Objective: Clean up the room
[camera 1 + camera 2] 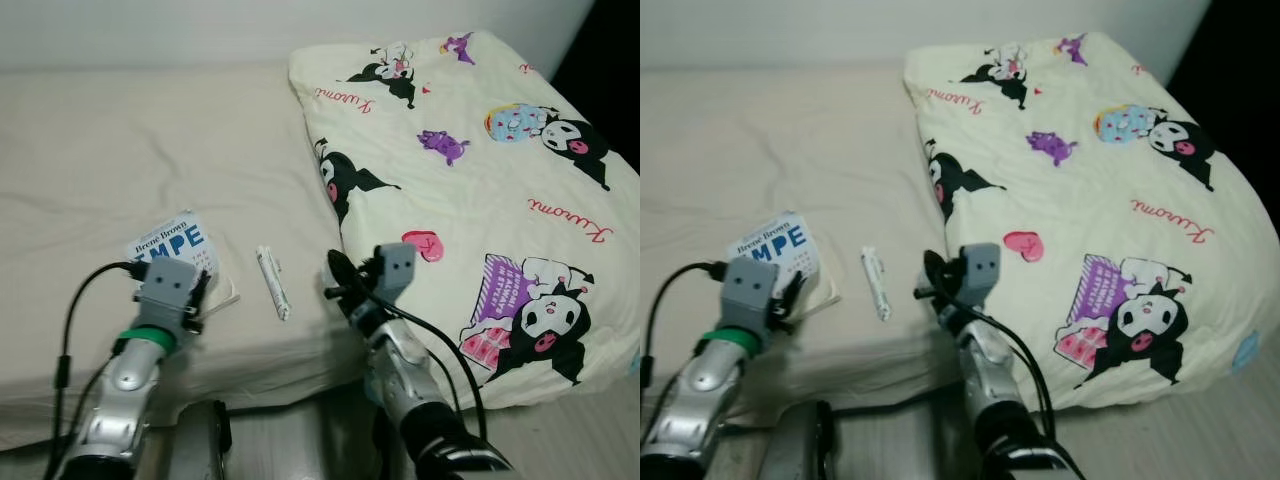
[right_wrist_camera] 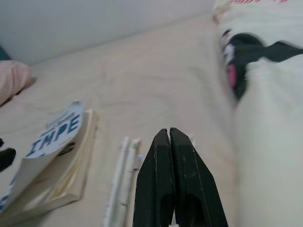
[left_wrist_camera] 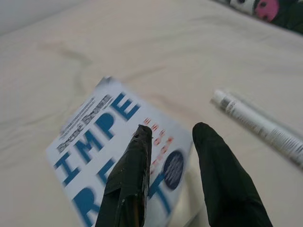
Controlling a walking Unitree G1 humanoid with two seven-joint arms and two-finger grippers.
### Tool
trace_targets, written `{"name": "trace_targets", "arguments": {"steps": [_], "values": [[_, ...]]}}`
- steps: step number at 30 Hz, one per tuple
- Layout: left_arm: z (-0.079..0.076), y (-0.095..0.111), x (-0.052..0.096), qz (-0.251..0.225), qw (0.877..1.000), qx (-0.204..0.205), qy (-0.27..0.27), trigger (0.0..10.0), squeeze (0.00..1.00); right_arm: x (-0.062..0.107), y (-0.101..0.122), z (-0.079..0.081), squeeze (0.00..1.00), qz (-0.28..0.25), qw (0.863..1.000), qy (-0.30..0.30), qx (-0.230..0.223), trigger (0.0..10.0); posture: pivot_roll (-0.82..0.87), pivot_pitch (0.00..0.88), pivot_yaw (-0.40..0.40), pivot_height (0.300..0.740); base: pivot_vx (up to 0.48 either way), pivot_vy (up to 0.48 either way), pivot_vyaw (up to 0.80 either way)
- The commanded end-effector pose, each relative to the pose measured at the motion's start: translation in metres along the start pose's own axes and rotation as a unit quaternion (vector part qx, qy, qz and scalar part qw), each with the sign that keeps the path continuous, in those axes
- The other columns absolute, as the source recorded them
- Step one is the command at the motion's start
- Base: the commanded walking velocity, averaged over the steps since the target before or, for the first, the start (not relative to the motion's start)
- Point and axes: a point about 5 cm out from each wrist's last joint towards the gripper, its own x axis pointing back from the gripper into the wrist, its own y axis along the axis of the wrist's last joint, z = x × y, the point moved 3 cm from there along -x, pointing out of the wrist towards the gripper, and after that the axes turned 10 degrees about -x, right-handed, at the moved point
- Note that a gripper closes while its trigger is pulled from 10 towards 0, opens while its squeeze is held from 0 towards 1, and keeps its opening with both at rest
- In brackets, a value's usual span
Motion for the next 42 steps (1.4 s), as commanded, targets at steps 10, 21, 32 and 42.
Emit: {"name": "trace_targets", "arguments": {"steps": [10,21,32,42], "values": [[-0.004,-0.012,0.001,0.028,0.999,0.007,0.020,10.0,0.00,0.016,-0.006,-0.023,0.00,0.021,0.998,-0.055,0.020,10.0,0.07,0.000,0.046,0.558,0.000,0.000,0.00],[-0.003,-0.011,-0.002,0.022,0.999,0.010,0.026,10.0,0.00,0.017,-0.009,-0.017,0.00,0.030,0.998,-0.042,0.034,10.0,0.05,0.000,0.045,0.588,0.000,0.000,0.00],[-0.004,-0.012,0.000,0.023,0.999,0.014,0.033,10.0,0.00,0.020,-0.015,-0.017,0.00,0.039,0.998,-0.049,0.032,10.0,0.06,0.000,0.042,0.638,0.000,0.000,0.00],[-0.014,-0.012,0.001,0.024,0.999,0.019,0.026,10.0,0.00,0.022,-0.015,-0.018,0.00,0.040,0.997,-0.054,0.031,10.0,0.06,0.000,0.054,0.678,0.000,0.000,0.00]]}}
